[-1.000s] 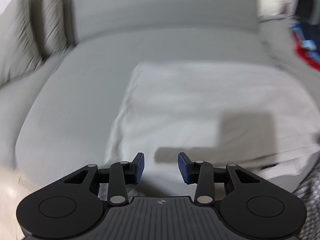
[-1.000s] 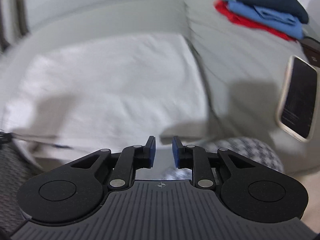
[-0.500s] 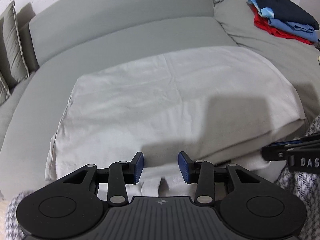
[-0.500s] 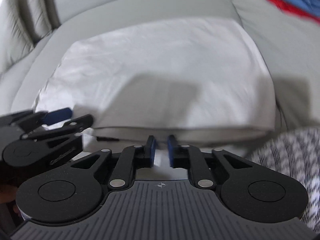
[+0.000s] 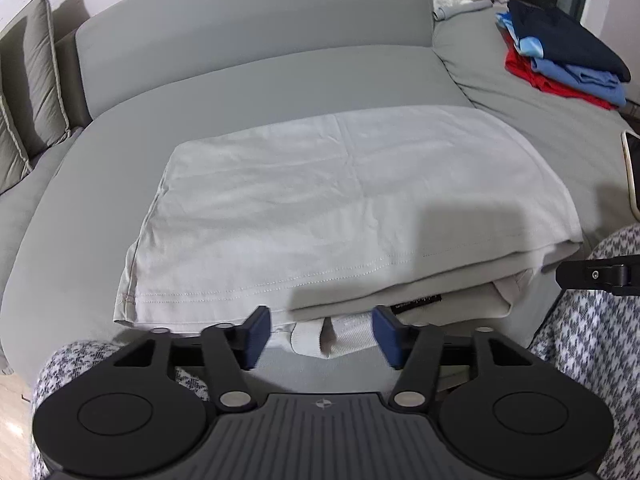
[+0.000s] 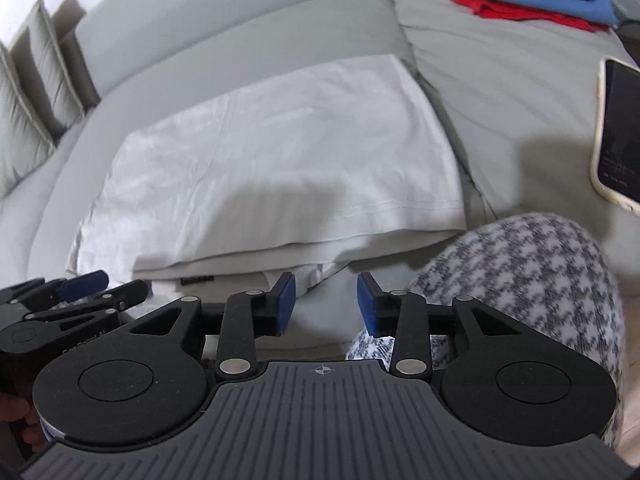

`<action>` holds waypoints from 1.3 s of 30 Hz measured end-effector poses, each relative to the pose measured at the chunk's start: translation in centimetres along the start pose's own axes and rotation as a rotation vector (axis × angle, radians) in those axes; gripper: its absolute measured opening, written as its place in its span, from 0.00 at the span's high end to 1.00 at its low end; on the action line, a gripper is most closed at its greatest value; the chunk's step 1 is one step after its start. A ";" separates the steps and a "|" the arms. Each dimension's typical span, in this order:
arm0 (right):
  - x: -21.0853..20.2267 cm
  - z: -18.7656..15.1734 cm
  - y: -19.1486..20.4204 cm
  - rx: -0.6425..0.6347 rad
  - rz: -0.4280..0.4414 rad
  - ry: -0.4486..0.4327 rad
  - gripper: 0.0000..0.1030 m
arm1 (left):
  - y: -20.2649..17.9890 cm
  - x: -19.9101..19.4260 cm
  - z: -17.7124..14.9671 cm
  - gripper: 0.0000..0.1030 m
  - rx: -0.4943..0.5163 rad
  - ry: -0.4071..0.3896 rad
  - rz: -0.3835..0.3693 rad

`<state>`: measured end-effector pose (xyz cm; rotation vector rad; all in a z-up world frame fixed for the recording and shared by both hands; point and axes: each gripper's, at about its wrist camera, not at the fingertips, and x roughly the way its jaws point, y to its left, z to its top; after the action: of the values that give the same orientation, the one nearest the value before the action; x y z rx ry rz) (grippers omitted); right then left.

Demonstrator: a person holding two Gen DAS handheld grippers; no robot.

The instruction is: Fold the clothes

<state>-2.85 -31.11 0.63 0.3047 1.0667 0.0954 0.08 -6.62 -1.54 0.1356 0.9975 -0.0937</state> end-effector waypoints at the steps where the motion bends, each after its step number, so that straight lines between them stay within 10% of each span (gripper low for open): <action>1: -0.2 0.0 -0.2 0.023 0.009 -0.011 0.60 | 0.0 -0.1 -0.1 0.30 0.000 -0.003 0.000; 18: 2.9 0.1 -3.7 0.412 0.106 -0.040 0.38 | 0.0 -0.1 0.0 0.20 -0.010 -0.026 -0.021; 39: 6.6 -1.7 -9.2 0.783 0.333 -0.247 0.45 | -0.6 1.7 0.2 0.20 -0.036 0.024 0.004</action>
<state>-1.76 -38.07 -8.37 1.1720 0.7597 -0.0685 1.12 -7.26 -2.94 0.1059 1.0223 -0.0710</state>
